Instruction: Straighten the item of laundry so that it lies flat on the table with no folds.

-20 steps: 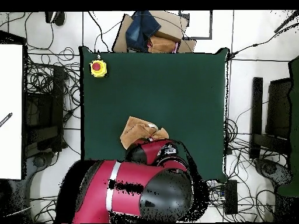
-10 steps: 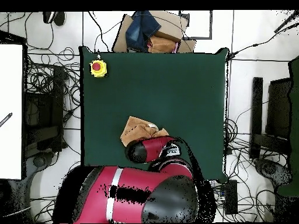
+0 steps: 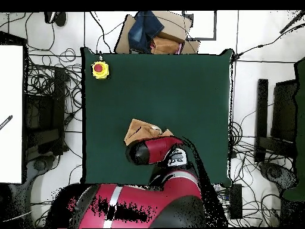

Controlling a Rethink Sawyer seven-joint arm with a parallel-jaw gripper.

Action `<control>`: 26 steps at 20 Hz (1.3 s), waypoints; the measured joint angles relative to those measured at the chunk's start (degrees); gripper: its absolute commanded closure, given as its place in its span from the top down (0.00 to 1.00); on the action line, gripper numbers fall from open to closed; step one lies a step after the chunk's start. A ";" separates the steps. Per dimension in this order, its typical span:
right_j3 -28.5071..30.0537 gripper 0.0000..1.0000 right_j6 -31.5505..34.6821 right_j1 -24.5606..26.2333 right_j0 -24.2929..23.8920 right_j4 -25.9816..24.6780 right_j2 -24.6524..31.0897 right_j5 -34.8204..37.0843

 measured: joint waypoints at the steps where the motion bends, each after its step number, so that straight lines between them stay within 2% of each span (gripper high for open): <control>1: 0.36 0.00 0.00 -0.99 0.09 0.34 0.03 0.51; 16: 0.64 0.00 0.00 -6.85 2.02 3.61 1.18 11.73; 26: -0.68 0.00 0.00 -8.70 4.23 6.34 1.23 24.78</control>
